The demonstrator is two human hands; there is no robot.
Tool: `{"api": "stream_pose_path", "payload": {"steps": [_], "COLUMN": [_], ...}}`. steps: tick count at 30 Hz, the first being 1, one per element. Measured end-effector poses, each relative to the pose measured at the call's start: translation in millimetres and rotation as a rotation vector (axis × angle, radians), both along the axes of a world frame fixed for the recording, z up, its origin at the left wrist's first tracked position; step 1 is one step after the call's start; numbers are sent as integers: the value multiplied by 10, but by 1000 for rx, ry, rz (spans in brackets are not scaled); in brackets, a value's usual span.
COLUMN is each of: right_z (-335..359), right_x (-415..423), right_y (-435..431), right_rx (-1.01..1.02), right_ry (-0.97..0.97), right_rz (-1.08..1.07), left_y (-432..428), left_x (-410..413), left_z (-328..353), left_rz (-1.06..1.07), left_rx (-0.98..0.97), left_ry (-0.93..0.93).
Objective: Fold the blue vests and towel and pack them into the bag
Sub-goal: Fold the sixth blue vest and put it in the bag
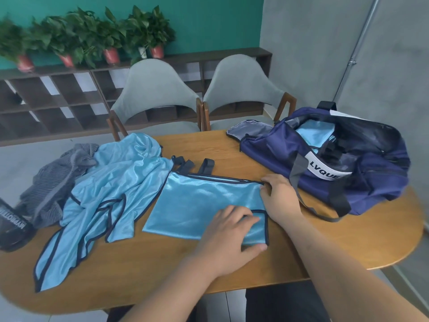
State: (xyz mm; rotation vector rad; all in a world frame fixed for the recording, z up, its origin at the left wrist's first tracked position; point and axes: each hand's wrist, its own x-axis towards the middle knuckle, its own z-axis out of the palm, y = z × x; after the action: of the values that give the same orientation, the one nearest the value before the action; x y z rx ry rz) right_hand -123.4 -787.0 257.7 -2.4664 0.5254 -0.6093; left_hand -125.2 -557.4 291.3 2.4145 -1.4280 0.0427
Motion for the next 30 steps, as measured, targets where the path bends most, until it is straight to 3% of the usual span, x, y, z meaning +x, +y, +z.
{"api": "stream_pose_path", "payload": {"steps": [17,30], "right_z": [-77,125], "right_x": [10,-110], "right_y": [15,44], "right_rx": [-40,199], "right_ry": [-18,-89], "right_rz": [-77,-8], "left_y": [-128,-110], "left_x": [-279,-279], "left_z": [-124,-179], "left_rz": [-41,-88], "left_rx": [-79,-199], "left_ry": [-103,-150]}}
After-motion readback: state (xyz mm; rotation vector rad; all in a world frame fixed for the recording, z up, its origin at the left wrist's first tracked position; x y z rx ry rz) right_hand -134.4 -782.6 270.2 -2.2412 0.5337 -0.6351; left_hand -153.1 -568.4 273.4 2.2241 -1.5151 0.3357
